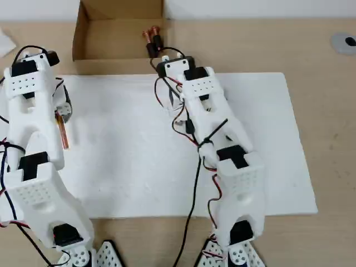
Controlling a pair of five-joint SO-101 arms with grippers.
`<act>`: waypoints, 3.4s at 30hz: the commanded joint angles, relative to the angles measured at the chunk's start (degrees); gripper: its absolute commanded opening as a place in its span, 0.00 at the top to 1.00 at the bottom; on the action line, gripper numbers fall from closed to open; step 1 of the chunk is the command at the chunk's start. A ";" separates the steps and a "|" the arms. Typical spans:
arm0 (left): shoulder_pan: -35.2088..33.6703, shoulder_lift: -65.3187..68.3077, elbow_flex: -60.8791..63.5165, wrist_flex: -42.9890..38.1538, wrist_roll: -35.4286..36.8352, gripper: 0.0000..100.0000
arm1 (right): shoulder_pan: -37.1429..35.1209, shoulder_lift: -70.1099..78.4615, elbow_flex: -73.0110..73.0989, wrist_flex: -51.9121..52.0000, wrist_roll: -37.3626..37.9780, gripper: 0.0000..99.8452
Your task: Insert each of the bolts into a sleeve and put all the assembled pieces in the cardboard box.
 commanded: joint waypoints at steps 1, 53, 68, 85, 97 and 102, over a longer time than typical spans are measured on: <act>0.44 -4.00 -0.35 -0.44 -0.35 0.99 | -1.01 1.63 -1.98 5.19 0.18 0.81; 2.55 -12.26 -0.18 -1.05 -1.23 0.99 | -2.07 6.02 -39.43 23.38 2.20 0.99; 4.84 -37.76 11.16 -2.11 6.15 0.99 | -14.20 -30.55 -20.26 23.03 10.73 0.99; 18.81 -64.66 38.07 -20.48 6.42 0.99 | -5.49 -74.15 55.08 -19.08 19.87 0.99; 21.27 -65.01 52.04 -45.27 10.02 0.99 | -8.92 -101.76 83.56 -42.99 19.52 0.99; 25.14 -65.01 55.74 -53.01 12.66 0.99 | -14.99 -113.89 93.67 -50.90 19.43 0.99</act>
